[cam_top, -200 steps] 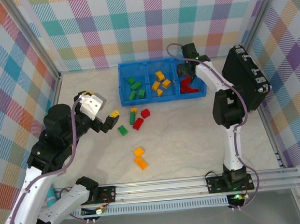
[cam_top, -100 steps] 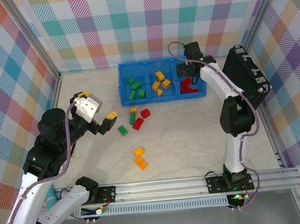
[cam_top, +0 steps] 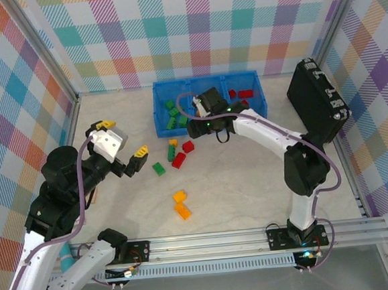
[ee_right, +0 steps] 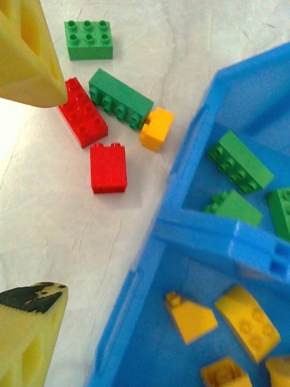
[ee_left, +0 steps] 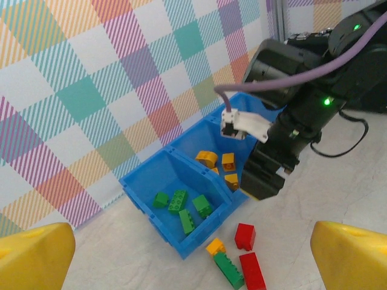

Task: Sort the legos into containers by color
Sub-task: Pick up the lego from the center of the table.

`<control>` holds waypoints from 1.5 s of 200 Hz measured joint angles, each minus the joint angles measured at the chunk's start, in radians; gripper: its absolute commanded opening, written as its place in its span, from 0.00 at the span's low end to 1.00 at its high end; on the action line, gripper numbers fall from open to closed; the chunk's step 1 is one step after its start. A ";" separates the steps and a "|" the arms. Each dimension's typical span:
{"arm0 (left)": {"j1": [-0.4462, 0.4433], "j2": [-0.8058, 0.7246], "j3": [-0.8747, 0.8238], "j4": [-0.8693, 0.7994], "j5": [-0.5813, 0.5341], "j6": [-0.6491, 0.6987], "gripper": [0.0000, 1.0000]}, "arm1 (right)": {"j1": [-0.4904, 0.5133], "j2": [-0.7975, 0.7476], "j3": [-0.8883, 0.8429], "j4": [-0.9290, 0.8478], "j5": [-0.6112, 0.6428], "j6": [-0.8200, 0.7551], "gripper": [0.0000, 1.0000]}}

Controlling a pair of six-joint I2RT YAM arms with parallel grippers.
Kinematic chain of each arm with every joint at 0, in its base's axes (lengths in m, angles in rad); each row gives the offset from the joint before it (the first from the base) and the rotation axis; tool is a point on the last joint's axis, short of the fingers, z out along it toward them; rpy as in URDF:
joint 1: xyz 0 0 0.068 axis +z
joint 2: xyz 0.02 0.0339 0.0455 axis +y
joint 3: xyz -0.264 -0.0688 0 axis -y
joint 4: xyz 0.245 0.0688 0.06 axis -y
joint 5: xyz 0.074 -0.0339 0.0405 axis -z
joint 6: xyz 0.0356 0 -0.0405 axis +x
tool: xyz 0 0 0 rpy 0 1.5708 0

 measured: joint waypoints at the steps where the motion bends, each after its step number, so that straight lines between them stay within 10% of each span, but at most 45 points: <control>1: 0.000 0.000 0.000 0.000 0.000 0.000 1.00 | 0.002 0.002 0.000 0.002 0.000 0.001 0.75; 149: 0.000 -0.023 -0.008 0.001 -0.003 0.000 1.00 | 0.080 0.304 0.095 0.046 0.029 0.036 0.72; 300: 0.000 0.067 0.008 -0.027 -0.022 -0.071 1.00 | 0.062 0.220 0.010 0.000 0.071 -0.035 0.35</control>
